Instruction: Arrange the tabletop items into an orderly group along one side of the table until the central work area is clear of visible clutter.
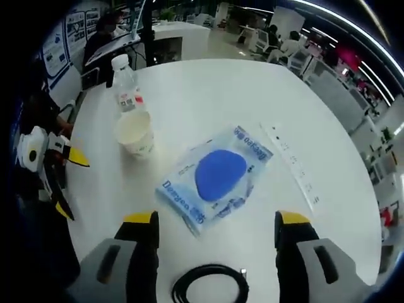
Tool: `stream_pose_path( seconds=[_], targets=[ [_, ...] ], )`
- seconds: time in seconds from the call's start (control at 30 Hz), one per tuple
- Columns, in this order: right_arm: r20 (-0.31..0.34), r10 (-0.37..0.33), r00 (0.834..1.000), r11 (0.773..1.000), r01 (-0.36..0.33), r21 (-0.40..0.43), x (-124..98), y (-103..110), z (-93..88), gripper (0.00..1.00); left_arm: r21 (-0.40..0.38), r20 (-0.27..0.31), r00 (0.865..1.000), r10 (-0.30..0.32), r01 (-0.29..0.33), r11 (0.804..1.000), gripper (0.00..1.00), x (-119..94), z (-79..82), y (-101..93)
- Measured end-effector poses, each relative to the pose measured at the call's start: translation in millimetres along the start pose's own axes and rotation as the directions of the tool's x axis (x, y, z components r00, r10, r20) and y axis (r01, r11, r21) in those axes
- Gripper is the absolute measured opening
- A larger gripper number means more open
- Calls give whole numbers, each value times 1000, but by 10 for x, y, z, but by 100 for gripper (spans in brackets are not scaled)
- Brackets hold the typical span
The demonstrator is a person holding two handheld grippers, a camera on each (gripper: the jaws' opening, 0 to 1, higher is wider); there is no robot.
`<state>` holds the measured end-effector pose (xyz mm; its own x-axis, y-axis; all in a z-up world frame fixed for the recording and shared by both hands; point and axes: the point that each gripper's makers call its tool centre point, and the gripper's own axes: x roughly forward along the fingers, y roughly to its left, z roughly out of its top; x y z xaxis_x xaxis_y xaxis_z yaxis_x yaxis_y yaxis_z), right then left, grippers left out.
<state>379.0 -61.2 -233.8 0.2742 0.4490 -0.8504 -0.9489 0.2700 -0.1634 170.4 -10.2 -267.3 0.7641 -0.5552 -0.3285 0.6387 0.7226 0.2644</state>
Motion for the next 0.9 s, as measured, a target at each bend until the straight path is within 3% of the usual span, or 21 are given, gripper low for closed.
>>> stream_pose_path(
  seconds=[0.27,0.37,0.9],
  targets=[
    [14,-18,1000,1000,18,-3,26,-75,-13,63,-3,9,1000,14,-14,1000,67,60,-10,61],
    [26,-29,999,1000,29,-8,24,-116,-9,56,10,2,1000,15,-15,1000,64,83,-25,69],
    [65,-52,997,999,50,20,88,-228,-7,48,27,4,1000,3,-3,1000,62,175,6,104]
  ],
)
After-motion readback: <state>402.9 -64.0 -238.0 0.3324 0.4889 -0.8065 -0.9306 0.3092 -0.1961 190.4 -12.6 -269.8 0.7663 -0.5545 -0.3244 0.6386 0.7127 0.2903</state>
